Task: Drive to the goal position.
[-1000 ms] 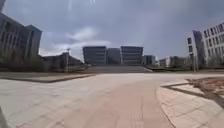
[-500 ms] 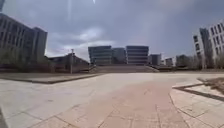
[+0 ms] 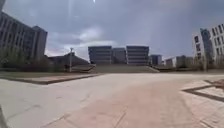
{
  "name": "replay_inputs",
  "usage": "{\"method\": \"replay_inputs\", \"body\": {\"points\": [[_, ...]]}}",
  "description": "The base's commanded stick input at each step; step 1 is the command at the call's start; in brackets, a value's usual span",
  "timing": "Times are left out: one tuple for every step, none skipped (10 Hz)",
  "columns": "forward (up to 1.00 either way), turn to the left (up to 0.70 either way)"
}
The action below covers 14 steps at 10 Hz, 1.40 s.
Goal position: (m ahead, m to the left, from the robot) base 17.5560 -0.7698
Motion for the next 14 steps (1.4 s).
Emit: {"method": "replay_inputs", "body": {"points": [[1.0,-0.27],[1.0,-0.19],[1.0,0.0],[1.0,0.0],[1.0,0.0],[1.0,0.0],[1.0,-0.08],[1.0,-0.21],[1.0,-0.34],[1.0,0.0],[1.0,0.0],[1.0,0.0],[1.0,0.0],[1.0,0.0]]}}
